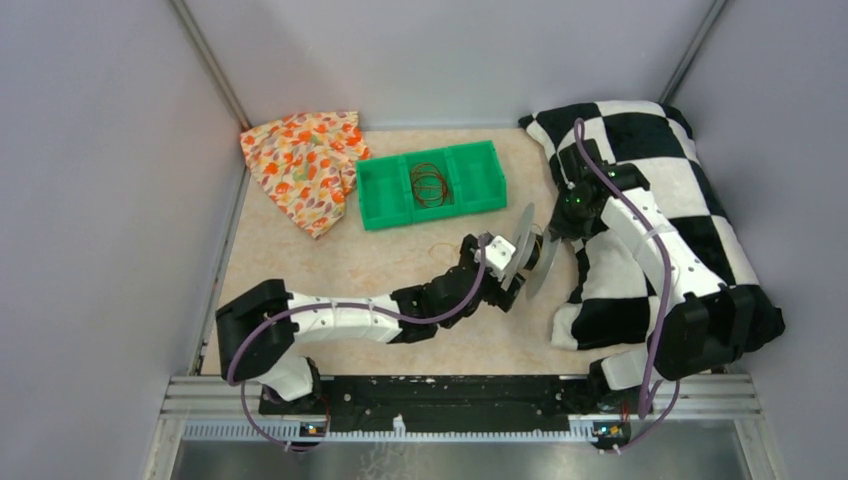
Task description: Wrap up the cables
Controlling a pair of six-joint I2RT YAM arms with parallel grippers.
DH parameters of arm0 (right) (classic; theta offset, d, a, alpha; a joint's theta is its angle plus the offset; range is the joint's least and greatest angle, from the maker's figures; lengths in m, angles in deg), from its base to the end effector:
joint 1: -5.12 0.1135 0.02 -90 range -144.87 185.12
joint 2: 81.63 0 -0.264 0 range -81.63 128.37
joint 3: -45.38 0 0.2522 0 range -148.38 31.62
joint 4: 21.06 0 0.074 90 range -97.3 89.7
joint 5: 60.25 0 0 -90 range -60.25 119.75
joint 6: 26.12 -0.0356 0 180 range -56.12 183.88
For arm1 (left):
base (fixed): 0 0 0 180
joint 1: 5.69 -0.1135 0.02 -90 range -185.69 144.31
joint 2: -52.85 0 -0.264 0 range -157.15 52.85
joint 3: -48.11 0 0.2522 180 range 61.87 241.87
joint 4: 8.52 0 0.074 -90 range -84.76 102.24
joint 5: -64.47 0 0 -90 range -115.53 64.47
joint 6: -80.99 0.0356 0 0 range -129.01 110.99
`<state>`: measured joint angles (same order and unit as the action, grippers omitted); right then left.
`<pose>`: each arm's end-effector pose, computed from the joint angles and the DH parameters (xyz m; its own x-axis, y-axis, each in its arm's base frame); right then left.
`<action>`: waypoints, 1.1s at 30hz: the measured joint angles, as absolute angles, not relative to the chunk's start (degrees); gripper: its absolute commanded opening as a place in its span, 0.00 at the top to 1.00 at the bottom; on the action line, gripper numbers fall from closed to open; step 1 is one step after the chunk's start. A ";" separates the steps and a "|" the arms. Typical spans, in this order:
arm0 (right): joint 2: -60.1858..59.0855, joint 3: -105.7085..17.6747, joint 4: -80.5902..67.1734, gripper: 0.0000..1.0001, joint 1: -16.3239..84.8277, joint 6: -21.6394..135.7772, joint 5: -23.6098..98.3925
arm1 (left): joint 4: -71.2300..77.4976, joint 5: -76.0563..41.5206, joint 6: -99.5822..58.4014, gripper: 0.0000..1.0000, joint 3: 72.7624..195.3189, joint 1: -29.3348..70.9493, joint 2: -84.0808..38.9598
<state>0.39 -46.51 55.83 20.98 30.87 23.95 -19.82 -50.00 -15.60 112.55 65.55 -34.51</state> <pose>0.2651 0.0716 0.3174 -0.8701 0.3163 -0.3781 0.2863 0.9486 0.1347 0.1247 -0.3213 0.2576 -0.1483 0.1118 -0.9826 0.7191 0.6943 -0.0295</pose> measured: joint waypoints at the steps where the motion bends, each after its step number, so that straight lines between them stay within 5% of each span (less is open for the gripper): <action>1: 0.58 -46.51 55.81 1.00 20.96 30.67 24.43 | -21.20 -50.83 -15.14 0.10 112.55 65.64 -35.38; 17: 0.89 -46.51 55.76 1.00 20.33 30.21 27.73 | -24.65 -56.77 -13.79 0.47 115.87 65.73 -43.23; 25: 0.96 -46.49 55.55 1.00 20.33 29.29 28.41 | -22.47 -59.48 -15.91 0.94 119.26 65.99 -44.95; 26: 0.96 -46.49 55.76 0.98 20.30 28.81 28.36 | -21.66 -60.18 -16.15 0.98 119.72 65.99 -45.15; 31: 1.00 -46.49 56.33 0.54 19.98 27.92 29.19 | -12.91 -63.07 -18.38 1.00 125.18 65.83 -46.66; 33: 1.00 -46.49 55.81 0.47 19.95 28.18 29.81 | -8.98 -62.89 -20.34 1.00 127.89 65.77 -47.60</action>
